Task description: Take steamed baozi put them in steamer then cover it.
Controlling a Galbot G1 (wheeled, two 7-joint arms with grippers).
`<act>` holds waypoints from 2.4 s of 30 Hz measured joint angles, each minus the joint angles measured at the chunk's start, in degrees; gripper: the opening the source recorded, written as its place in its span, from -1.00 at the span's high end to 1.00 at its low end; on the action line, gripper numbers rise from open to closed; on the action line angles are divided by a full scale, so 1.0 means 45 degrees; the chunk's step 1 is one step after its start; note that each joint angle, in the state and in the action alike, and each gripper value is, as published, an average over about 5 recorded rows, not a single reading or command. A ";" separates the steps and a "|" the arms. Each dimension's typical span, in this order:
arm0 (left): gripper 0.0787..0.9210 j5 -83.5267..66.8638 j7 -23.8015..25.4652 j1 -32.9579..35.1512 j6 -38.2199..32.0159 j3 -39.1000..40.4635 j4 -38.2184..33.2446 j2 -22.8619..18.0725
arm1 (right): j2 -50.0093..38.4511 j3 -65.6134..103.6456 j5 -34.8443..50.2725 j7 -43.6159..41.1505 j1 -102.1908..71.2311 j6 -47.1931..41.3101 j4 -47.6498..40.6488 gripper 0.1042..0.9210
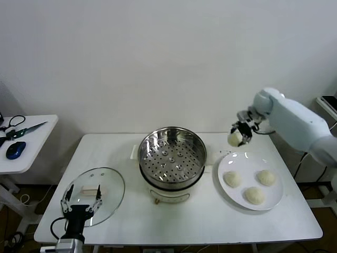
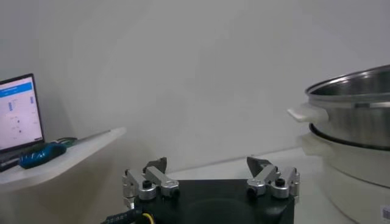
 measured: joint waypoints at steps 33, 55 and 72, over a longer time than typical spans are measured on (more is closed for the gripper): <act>-0.77 0.0009 -0.0091 0.0296 -0.0033 0.0026 -0.0002 -0.0074 | 0.4474 -0.0984 -0.5954 0.1400 -0.1066 0.4229 0.2167 -0.45; -0.77 0.0091 -0.0166 0.0304 0.0009 0.0070 0.0092 -0.0073 | 0.3942 -0.0720 -0.5230 0.1036 -0.0782 0.4141 0.2698 -0.76; -0.77 0.0189 -0.0157 0.0301 0.0095 0.0161 -0.0173 -0.0008 | -0.1373 -0.3627 0.1634 0.1992 0.2305 -0.1259 0.5458 -0.76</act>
